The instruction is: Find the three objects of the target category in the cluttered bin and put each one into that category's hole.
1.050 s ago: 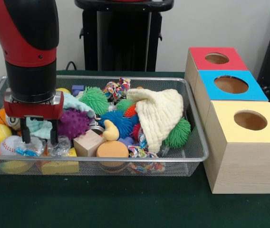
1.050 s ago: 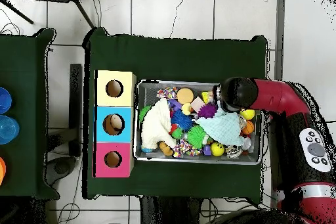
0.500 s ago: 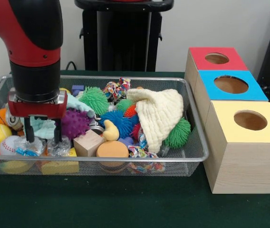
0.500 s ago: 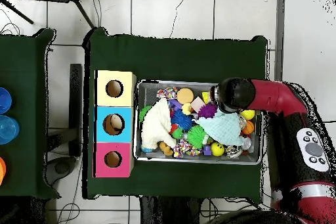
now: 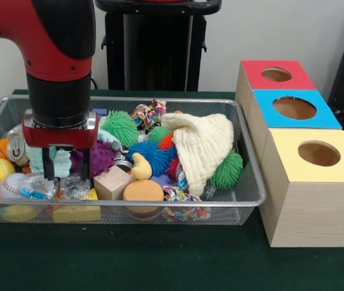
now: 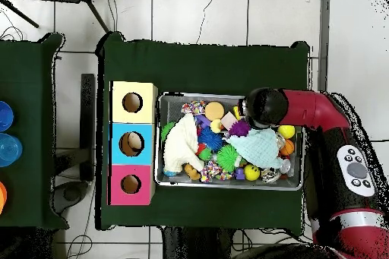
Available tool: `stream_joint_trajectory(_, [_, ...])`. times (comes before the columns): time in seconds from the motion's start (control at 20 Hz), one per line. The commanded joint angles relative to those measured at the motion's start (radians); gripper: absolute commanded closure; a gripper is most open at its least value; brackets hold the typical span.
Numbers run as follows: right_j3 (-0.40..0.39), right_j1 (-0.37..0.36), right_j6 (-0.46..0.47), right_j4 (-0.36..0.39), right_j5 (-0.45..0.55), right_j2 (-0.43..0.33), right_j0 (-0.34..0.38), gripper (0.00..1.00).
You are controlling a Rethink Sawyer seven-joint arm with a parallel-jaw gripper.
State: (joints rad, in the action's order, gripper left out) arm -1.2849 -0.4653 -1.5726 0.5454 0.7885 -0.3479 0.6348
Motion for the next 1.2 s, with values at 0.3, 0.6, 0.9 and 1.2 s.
stream_joint_trajectory(0.3, [-0.116,-0.018,0.029,0.005,-0.048,-0.013,0.022,0.0])
stream_joint_trajectory(0.6, [-0.129,-0.016,0.03,0.013,-0.068,-0.011,0.037,0.0])
stream_joint_trajectory(0.9, [-0.145,-0.016,0.026,0.023,-0.089,-0.008,0.043,0.0])
stream_joint_trajectory(1.2, [-0.133,-0.007,0.023,0.023,-0.093,-0.007,0.037,0.0])
